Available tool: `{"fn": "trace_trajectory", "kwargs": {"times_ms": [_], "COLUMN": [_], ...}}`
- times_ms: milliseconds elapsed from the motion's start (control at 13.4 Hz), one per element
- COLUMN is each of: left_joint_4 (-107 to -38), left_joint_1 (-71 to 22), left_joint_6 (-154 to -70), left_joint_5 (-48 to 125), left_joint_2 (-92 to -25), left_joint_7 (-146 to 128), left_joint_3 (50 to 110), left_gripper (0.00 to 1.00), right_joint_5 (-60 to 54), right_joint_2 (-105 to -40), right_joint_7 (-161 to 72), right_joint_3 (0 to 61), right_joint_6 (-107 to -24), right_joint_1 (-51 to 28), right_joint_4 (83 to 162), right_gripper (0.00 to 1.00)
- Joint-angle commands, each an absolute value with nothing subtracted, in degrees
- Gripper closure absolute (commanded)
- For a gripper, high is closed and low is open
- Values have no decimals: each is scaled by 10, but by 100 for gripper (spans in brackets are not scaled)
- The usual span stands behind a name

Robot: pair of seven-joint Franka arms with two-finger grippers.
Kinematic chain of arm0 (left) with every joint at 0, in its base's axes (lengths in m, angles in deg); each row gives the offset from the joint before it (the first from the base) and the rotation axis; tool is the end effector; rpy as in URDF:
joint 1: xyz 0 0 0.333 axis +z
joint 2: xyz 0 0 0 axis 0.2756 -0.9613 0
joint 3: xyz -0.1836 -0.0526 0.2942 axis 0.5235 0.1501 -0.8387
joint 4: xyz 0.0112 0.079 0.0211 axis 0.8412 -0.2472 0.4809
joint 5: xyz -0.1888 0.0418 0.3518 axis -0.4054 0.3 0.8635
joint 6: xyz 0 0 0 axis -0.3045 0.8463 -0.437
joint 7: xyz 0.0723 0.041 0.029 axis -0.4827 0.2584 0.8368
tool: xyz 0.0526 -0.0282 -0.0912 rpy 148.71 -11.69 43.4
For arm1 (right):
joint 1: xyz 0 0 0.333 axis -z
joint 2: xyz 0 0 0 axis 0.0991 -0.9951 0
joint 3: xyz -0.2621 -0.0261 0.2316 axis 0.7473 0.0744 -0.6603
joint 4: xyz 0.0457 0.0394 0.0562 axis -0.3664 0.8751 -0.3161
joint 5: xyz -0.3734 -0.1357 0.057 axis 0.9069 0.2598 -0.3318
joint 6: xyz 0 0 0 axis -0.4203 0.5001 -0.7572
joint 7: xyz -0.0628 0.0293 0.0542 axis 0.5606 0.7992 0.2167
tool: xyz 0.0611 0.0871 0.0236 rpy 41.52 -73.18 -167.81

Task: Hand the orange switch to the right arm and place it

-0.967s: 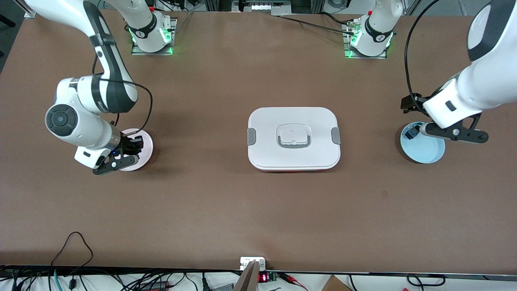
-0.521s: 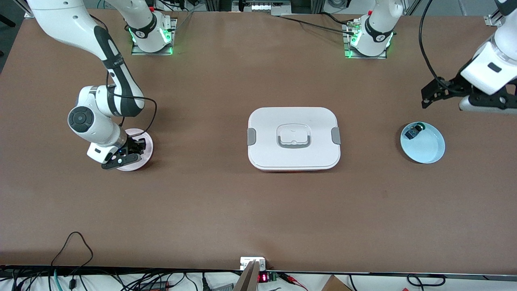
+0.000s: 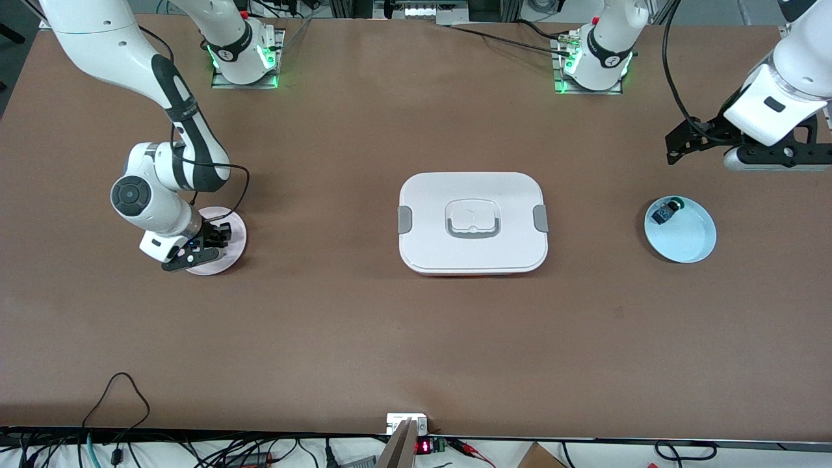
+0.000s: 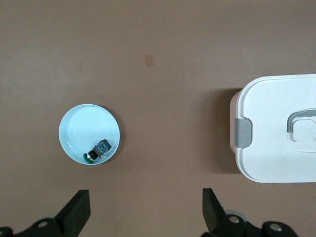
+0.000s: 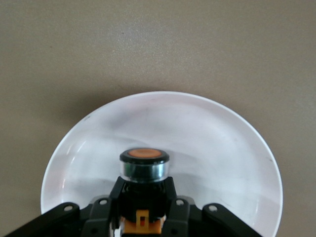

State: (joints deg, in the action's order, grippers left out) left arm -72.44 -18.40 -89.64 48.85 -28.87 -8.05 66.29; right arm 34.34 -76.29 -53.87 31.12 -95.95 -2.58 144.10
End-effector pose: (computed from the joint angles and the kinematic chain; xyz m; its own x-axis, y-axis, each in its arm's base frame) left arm 0.5397 -0.0625 0.6253 1.0000 0.0082 -0.0029 0.0081 -0.9995 -0.0294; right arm 0.5969 0.0223 0.2051 0.9530 0.2990 -0.0494 0.3012 -0.9525 0.0444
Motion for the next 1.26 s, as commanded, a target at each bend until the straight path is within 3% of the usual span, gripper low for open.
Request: {"fn": "trace_trajectory", "kwargs": {"times_ms": [0, 372, 669, 1190], "left_joint_4": [-718, -715, -713, -705], "left_joint_1": [-202, -200, -200, -200], "left_joint_6": [-891, -889, -889, -888], "left_joint_5": [497, 494, 493, 493], "left_joint_2": [-294, -297, -302, -307], "left_joint_7": [-71, -70, -70, -69], "left_joint_3": [640, 640, 638, 640], "left_gripper": [0, 0, 0, 0], "right_joint_5": [350, 341, 339, 297], "right_joint_2": [-747, -640, -576, -558], "right_joint_7": [-539, -540, -537, -492], "right_joint_3": [310, 310, 305, 306], "right_joint_6": [-960, -857, -686, -424], "right_joint_1": [-22, -26, -32, -39], "right_joint_4": [1440, 1410, 1324, 1131], "right_gripper": [0, 0, 0, 0]}}
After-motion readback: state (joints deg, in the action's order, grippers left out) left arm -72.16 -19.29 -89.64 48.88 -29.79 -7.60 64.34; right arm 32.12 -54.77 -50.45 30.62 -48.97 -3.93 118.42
